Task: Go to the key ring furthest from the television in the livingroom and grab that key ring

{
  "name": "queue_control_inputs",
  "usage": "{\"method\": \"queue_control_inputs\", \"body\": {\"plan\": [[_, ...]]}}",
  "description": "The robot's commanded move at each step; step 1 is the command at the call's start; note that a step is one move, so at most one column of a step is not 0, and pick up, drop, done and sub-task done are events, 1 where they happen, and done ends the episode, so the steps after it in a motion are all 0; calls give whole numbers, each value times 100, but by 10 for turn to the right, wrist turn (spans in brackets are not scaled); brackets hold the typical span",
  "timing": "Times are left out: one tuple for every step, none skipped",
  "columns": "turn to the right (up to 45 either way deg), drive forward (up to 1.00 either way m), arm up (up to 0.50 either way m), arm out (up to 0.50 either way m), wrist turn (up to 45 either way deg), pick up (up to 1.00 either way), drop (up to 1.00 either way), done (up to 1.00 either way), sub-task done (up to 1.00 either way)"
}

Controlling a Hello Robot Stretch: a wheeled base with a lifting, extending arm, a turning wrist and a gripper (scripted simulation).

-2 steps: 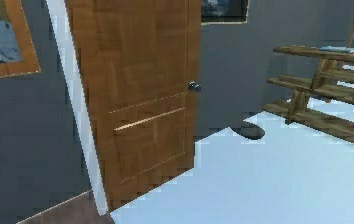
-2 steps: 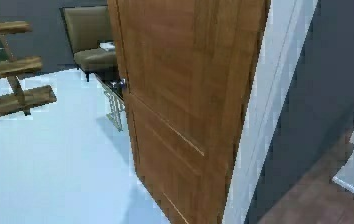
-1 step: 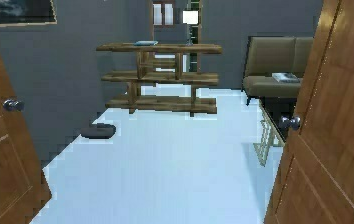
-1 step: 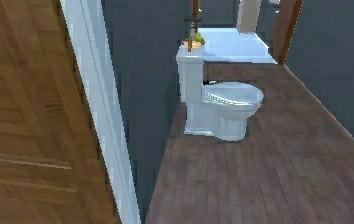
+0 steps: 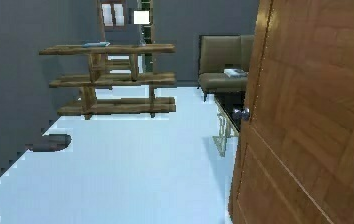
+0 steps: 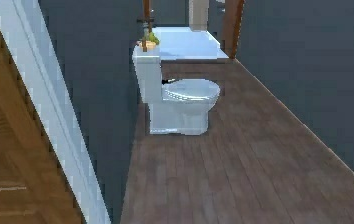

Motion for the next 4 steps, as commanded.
{"method": "queue_control_inputs", "body": {"plan": [[0, 100, 0, 0, 0, 0, 0, 0, 0], [30, 0, 0, 0, 0, 0, 0, 0, 0], [0, 100, 0, 0, 0, 0, 0, 0, 0], [0, 55, 0, 0, 0, 0, 0, 0, 0]]}}
